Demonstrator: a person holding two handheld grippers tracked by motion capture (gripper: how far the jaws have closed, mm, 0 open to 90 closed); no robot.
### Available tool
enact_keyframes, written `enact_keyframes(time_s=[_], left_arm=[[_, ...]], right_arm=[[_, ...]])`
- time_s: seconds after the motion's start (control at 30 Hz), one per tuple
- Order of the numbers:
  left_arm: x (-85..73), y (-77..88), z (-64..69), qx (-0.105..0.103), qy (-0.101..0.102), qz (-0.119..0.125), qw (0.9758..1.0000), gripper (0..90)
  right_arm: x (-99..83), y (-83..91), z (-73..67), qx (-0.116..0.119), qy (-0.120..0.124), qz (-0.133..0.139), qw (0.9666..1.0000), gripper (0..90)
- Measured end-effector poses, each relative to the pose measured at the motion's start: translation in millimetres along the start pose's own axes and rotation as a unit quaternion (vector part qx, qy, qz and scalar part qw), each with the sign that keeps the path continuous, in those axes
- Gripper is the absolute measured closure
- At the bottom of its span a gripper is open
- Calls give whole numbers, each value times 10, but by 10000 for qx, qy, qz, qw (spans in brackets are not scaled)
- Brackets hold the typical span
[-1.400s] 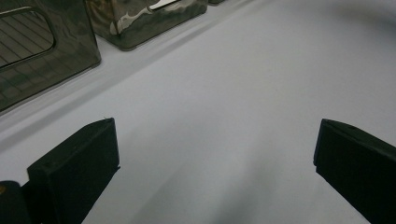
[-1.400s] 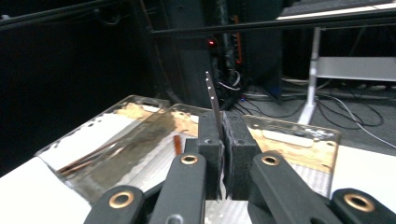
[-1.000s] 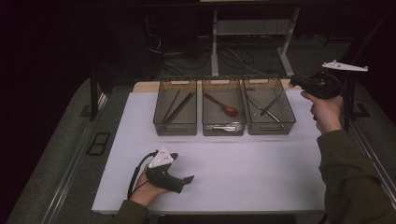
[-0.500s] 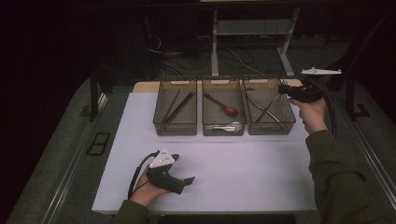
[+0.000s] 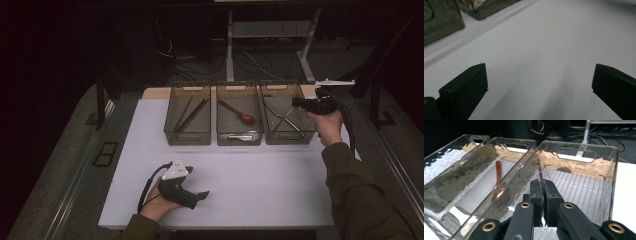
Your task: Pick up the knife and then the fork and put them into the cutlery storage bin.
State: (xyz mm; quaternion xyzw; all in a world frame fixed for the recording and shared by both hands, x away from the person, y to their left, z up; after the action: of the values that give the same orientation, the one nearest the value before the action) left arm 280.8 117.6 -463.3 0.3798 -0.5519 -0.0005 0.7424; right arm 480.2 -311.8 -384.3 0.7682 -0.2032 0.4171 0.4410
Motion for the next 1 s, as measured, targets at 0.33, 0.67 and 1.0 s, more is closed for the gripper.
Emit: enact_keyframes(time_s=[0.33,0.67,1.0], left_arm=[[-2,-16,8,-29,-62,-54,10000,0],[-3,-28,19,-31,-53,-70,10000,0],[-7,-37,24,-54,-87,-101,9999,0]], right_arm=[[-106,-139,172,-462,28,-396,9981,794],[-167,-150,214,-775,365,-645,9942,628],[-173,43,388,-1062,180,-354,9936,458]])
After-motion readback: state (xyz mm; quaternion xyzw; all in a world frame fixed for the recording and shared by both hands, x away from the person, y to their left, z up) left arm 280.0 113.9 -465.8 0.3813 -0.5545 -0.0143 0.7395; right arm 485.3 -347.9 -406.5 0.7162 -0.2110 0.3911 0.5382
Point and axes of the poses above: each handheld gripper's, and its own axes: y roughly backward along the jaws, x roughly out of its top, z roughly to its right, the point moved 3 cm from there along -y, roughly forward along the jaws, and after that the axes turned 2 degrees about x, right-handed, at the moved point
